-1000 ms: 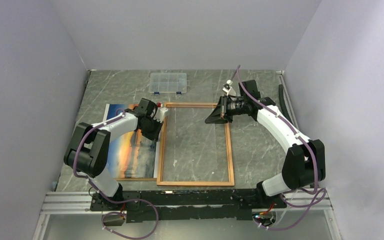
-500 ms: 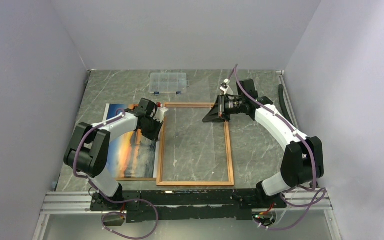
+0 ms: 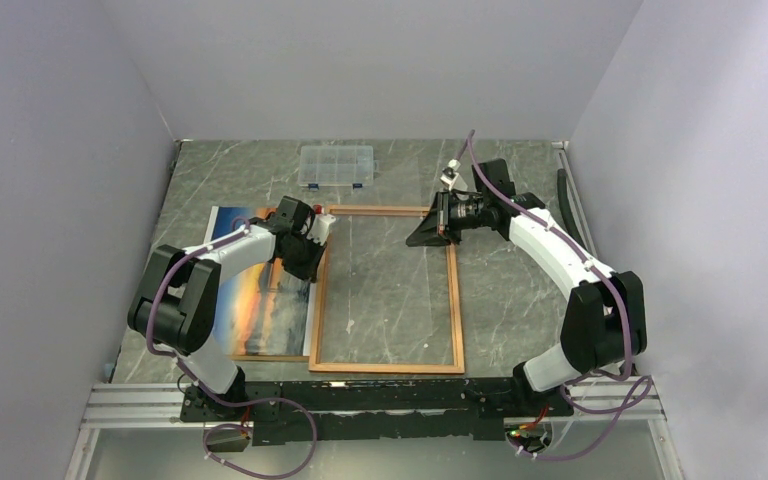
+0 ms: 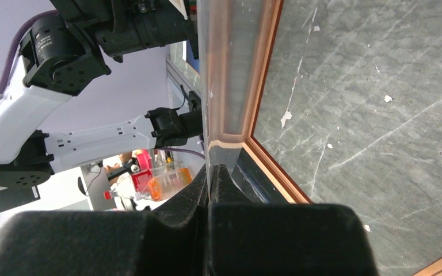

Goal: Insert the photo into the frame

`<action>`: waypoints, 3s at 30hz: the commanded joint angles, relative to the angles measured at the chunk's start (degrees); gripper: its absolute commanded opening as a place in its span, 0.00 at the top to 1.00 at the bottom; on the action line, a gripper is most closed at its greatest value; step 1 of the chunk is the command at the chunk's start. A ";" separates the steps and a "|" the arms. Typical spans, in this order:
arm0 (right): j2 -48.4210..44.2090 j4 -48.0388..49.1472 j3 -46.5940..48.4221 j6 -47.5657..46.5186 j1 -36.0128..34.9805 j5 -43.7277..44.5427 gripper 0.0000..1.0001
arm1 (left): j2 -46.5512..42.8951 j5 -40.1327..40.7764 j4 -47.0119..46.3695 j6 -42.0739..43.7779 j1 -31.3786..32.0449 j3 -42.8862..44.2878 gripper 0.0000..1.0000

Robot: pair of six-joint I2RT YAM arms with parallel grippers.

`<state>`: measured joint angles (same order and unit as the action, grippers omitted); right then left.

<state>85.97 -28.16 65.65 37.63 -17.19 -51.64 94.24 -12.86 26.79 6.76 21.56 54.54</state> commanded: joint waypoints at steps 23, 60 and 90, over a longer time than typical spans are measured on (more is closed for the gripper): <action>1.77 -3.11 -5.43 -6.27 1.70 7.78 1.00 | 0.03 -1.65 -0.90 0.88 -0.12 -0.14 0.84; 0.53 7.67 -15.14 3.32 1.77 10.12 1.00 | -0.02 -2.18 -0.78 0.95 -0.11 -0.23 0.87; 1.63 -3.48 -9.02 -5.42 2.75 20.43 0.23 | 0.08 -1.99 -0.46 1.05 -0.12 0.32 0.88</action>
<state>89.06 -28.32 52.82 35.00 -14.59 -34.11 94.24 -12.23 27.22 7.84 20.86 54.54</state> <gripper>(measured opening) 0.745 0.123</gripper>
